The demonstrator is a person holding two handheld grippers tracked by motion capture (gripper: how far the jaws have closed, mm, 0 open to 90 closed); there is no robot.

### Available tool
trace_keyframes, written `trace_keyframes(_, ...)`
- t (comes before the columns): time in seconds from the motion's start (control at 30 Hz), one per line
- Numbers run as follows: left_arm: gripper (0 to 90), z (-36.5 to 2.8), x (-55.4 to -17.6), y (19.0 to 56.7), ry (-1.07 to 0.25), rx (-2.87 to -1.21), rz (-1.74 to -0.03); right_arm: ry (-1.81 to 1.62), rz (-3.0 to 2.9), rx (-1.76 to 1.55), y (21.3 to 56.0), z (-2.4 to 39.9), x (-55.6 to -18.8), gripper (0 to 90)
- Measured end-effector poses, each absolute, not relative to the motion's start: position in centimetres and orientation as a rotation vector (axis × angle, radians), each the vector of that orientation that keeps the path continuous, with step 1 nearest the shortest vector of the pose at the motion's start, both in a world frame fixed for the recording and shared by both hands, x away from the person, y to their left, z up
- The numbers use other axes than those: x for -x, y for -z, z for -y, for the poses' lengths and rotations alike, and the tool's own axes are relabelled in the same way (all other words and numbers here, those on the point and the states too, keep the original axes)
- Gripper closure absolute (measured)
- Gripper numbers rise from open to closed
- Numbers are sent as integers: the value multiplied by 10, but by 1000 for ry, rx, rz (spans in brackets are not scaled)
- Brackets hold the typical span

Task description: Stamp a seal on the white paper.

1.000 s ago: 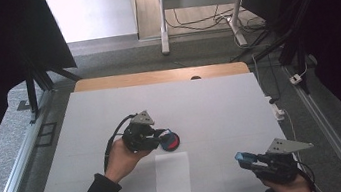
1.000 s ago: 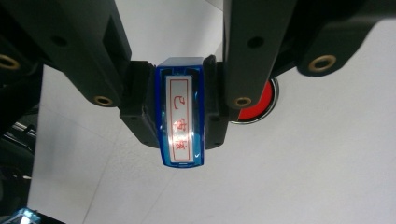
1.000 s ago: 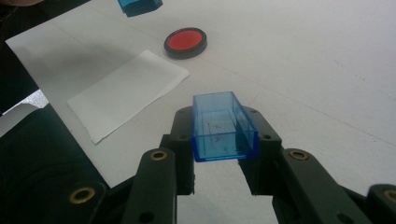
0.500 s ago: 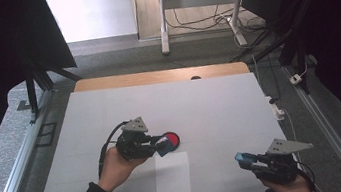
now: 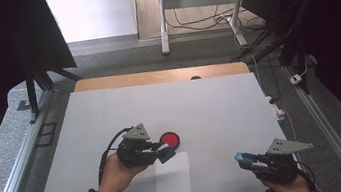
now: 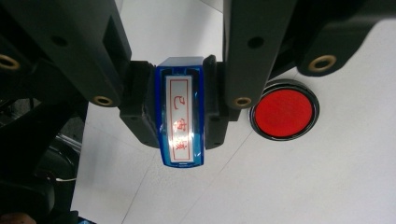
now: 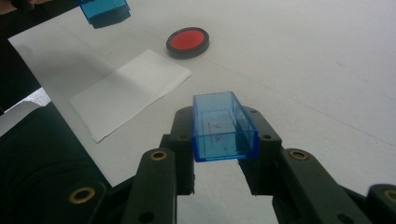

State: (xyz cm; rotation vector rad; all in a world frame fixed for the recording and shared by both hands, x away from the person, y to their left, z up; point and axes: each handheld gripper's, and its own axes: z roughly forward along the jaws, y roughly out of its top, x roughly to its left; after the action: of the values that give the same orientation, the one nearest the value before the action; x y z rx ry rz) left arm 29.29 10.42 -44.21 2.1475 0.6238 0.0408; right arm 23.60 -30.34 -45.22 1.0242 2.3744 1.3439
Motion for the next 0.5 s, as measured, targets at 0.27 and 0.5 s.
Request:
trace_keyframes(0.27,693,-100,-291,449,-57,-2172,-621,-1343,-2381,-1017,452,303,-236,685)
trace_keyframes(0.5,693,-95,-292,458,-44,-2193,-624,-1337,-2385,-1015,452,303,-236,685)
